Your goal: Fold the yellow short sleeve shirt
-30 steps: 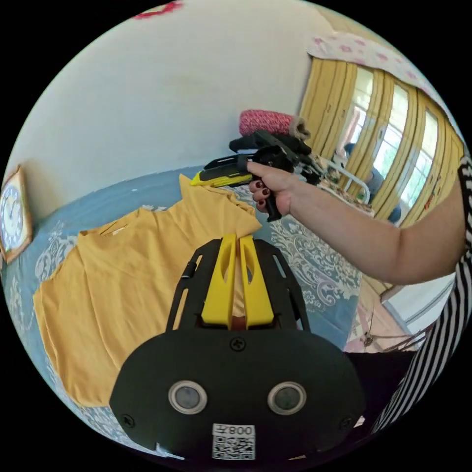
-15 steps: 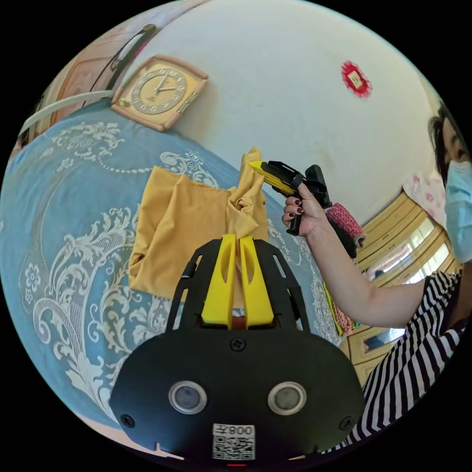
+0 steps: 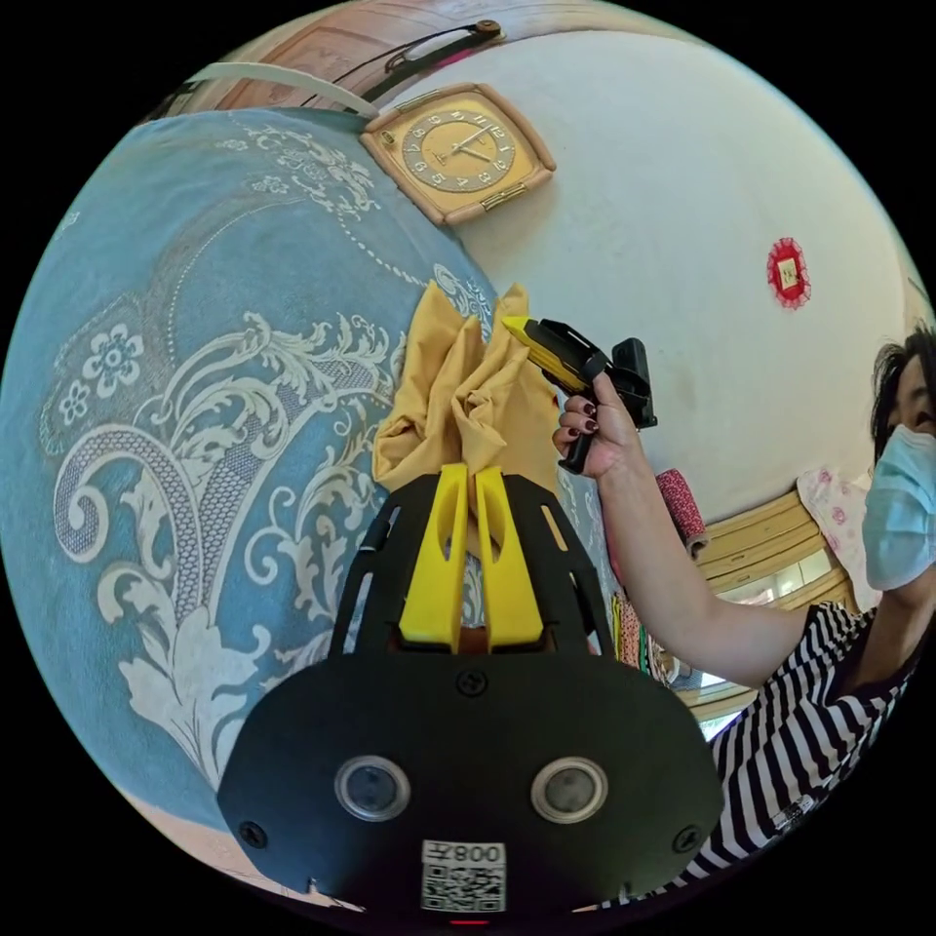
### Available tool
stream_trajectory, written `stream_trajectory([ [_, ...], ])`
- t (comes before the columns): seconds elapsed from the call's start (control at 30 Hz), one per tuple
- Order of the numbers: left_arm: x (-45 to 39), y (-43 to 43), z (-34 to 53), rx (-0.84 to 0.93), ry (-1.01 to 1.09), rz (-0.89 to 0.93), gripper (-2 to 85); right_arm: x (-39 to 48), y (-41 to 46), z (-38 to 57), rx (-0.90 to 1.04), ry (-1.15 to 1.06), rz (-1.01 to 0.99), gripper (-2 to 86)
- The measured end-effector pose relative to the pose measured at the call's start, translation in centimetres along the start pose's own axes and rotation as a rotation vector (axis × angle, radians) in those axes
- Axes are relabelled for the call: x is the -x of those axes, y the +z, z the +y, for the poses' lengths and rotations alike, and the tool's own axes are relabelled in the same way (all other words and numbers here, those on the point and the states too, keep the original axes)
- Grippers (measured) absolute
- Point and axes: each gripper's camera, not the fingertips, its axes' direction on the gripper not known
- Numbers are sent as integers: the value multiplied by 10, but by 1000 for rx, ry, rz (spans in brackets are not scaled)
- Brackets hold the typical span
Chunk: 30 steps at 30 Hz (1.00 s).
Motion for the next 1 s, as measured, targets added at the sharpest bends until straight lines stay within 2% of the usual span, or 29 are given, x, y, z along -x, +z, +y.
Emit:
stream_trajectory([
  [0.3, 15, -43, -26, -16, -57, 31, 20, -3, 69, -18, 86, 29, 43, 19],
  [0.53, 18, -72, -32, -55, -74, 27, 24, -4, 89, -14, 78, 27, -49, 52],
  [0.83, 5, -107, -30, -129, -49, -11, 28, 13, 63, 9, -18, -41, -198, 64],
  [1.0, -15, -123, -26, -160, 25, -120, 27, 22, 9, 87, -82, -98, -156, 59],
])
